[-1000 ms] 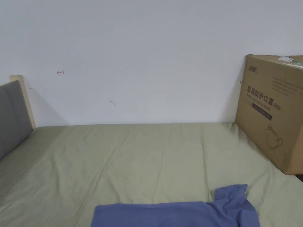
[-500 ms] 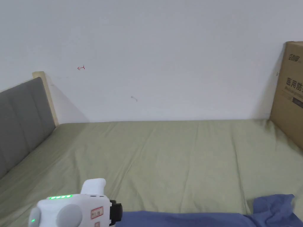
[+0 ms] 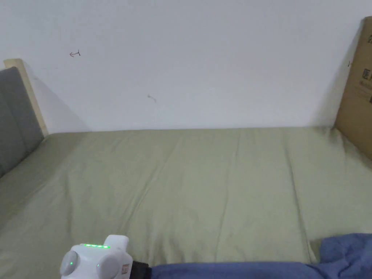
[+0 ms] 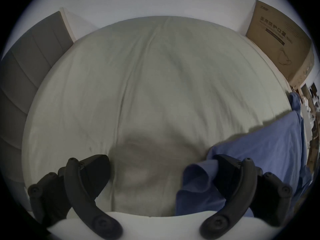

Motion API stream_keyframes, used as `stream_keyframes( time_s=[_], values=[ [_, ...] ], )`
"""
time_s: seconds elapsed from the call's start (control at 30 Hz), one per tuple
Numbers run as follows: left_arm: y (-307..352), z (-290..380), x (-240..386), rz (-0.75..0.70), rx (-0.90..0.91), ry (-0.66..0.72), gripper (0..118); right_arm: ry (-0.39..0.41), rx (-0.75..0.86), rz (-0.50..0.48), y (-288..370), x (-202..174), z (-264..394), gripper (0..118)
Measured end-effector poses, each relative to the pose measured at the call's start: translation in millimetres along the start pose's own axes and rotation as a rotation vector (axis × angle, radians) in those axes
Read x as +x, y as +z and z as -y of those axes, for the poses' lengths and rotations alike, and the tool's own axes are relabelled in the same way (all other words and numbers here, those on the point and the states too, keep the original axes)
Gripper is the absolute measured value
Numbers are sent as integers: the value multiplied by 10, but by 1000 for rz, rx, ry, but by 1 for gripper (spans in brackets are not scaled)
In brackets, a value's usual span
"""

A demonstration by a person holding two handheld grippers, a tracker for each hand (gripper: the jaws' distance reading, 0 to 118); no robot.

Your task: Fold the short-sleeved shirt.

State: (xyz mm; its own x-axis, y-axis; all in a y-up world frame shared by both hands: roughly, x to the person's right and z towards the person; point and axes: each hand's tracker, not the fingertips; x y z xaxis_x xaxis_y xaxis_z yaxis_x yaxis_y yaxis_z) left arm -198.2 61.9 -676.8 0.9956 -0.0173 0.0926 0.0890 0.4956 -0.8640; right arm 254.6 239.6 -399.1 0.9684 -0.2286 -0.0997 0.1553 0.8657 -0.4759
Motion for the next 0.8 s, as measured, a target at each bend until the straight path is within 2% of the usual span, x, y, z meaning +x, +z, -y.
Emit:
stream_keyframes(
  time_s=[0.03,0.13,0.2,0.3,0.33,0.37,0.43,0.5,0.53,0.67,0.7,0.73,0.77,0.8],
  values=[
    [39,4,19,-12,43,-26,115,-3,-3,-2,-36,-2,4,0],
    [43,-28,5,-9,7,0,114,-7,-11,-8,-83,-56,18,0],
    [116,-34,84,-23,20,-30,106,-11,-15,-20,-78,-87,24,0],
    [305,58,334,5,106,-136,48,-6,-11,-34,-19,-116,49,0],
    [336,98,413,10,110,-180,19,-5,-10,-38,-13,-108,49,0],
    [348,141,494,-9,111,-244,4,-7,-8,-43,8,-92,48,0],
    [359,196,574,-48,106,-312,4,-53,-2,-70,4,4,-42,0],
    [434,187,531,-50,112,-297,3,-165,19,-109,-46,233,-261,0],
    [476,172,499,-50,118,-295,3,-195,13,-119,-115,362,-379,0],
    [762,99,314,-97,189,-321,3,-158,-209,-4,-878,1070,-845,3],
    [813,96,293,-111,195,-338,3,-153,-299,29,-1100,1227,-897,26],
    [857,98,270,-125,196,-345,3,-161,-357,71,-1289,1355,-905,84],
    [894,102,236,-126,194,-343,3,-170,-386,114,-1497,1488,-877,115],
    [924,107,197,-126,192,-336,3,-184,-424,134,-1689,1603,-839,117]
  ],
)
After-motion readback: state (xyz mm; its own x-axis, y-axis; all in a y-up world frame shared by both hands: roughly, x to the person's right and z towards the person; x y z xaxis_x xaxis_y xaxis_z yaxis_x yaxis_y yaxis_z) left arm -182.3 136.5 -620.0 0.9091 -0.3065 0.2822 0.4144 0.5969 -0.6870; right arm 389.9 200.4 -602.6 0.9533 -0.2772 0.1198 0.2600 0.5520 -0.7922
